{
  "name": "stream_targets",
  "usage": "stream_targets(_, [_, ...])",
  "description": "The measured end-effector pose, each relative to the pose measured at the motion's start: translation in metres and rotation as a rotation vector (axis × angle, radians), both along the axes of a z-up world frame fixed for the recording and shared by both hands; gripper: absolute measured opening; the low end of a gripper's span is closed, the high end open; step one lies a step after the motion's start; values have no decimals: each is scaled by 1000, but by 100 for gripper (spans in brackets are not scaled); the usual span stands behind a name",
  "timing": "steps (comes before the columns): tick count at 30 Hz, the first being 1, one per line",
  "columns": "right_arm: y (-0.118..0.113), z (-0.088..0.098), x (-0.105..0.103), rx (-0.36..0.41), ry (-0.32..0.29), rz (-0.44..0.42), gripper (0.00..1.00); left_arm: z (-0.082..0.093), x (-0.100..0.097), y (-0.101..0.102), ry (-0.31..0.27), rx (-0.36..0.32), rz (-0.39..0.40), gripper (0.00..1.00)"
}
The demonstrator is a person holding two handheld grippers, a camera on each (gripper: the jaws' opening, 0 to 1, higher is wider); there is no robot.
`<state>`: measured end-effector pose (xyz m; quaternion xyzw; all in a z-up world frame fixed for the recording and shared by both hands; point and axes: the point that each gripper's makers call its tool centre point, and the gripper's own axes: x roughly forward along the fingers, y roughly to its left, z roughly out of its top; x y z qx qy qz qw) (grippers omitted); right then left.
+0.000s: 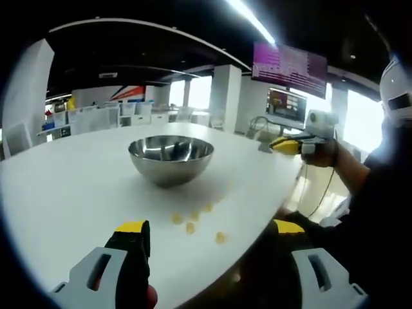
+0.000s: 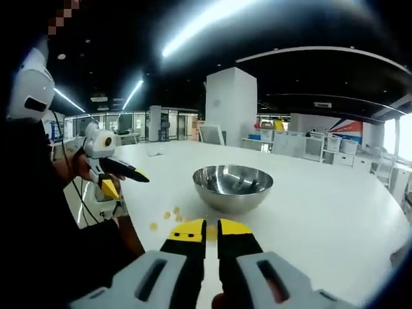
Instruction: Pick up the QQ candy scattered on the table and place it into the stainless steel bowl on the table
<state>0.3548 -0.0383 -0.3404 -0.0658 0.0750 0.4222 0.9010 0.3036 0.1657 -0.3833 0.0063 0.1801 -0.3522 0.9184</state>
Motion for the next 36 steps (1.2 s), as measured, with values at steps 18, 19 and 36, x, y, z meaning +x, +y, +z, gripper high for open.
stream_targets(18, [37,18,108,-89,-13,56,8,-3,3,7,12,-13,2,76])
stream_targets(19, [40,18,112,-113,-18,65,8,-3,3,8,12,-12,3,76])
stream_targets(36, [99,-19,155,-418,62,186,8,1,-2,9,4,-14,4,75])
